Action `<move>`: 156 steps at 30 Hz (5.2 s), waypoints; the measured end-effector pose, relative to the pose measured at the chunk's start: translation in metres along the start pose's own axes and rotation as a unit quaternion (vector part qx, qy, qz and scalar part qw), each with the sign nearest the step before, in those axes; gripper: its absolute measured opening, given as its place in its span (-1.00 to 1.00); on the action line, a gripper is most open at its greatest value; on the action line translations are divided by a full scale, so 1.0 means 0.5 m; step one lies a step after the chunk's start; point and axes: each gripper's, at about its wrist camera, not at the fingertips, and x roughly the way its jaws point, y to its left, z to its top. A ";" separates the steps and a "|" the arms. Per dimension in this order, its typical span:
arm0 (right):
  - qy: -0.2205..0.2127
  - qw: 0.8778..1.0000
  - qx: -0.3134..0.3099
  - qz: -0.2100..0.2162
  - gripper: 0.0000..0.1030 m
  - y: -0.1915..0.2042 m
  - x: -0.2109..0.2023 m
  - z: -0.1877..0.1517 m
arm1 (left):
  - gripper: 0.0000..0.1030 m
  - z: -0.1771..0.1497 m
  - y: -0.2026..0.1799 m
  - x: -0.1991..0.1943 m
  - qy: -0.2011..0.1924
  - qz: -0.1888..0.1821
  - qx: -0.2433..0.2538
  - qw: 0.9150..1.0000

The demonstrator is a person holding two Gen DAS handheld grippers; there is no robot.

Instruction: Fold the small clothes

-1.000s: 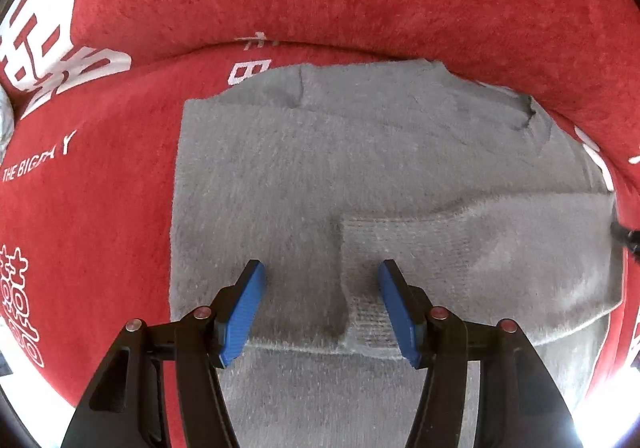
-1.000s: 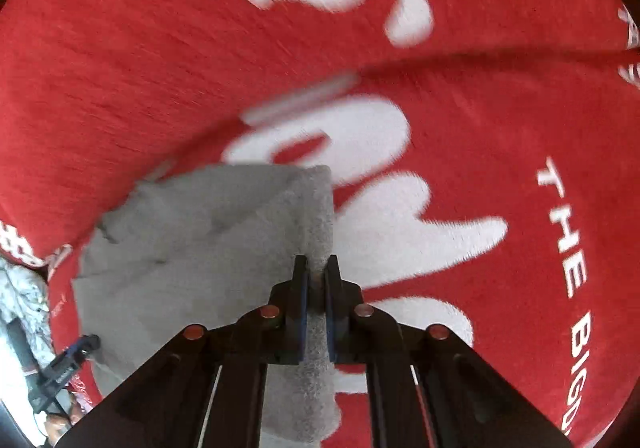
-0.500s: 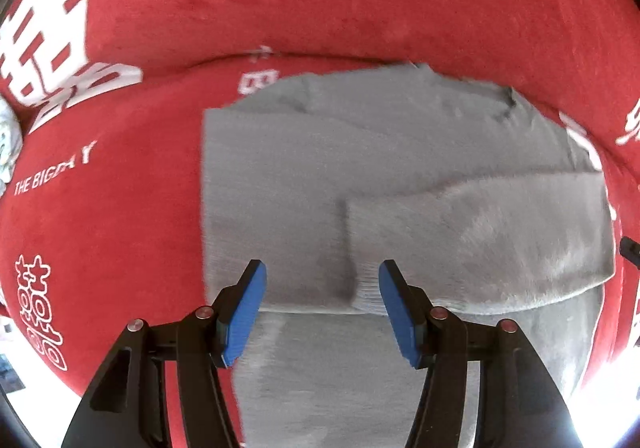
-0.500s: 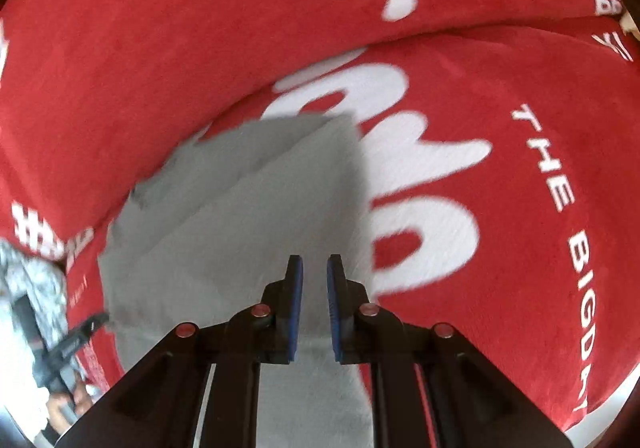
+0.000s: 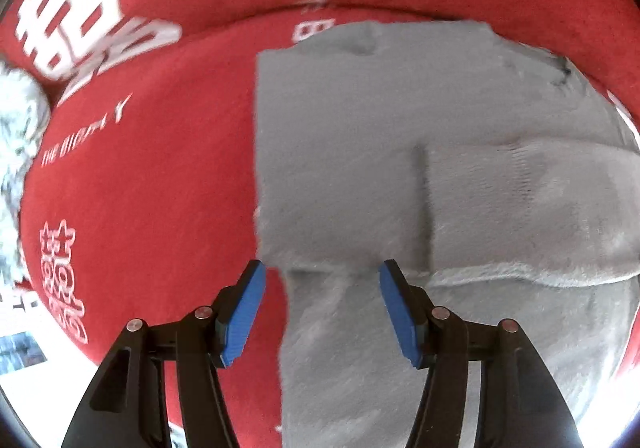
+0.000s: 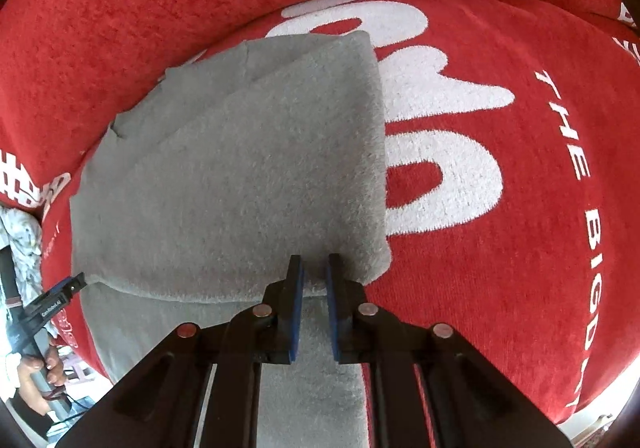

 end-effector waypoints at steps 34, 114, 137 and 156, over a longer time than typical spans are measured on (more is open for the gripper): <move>0.037 0.998 -0.018 0.050 0.31 0.040 -0.055 -0.085 | 1.00 -0.111 -0.131 -0.088 -0.002 -0.025 0.001 1.000; 0.052 0.972 0.071 0.216 -0.67 -0.029 0.000 -0.125 | 0.61 -0.173 0.068 -0.088 -0.081 -0.118 0.007 0.990; 0.050 0.990 -0.134 -0.006 0.14 0.089 0.041 -0.122 | -0.02 -0.191 -0.026 0.013 0.045 -0.145 0.107 0.983; -0.141 0.970 -0.183 -0.070 -0.88 0.220 -0.223 -0.022 | -0.87 -0.047 0.038 -0.258 -0.140 -0.199 0.121 0.962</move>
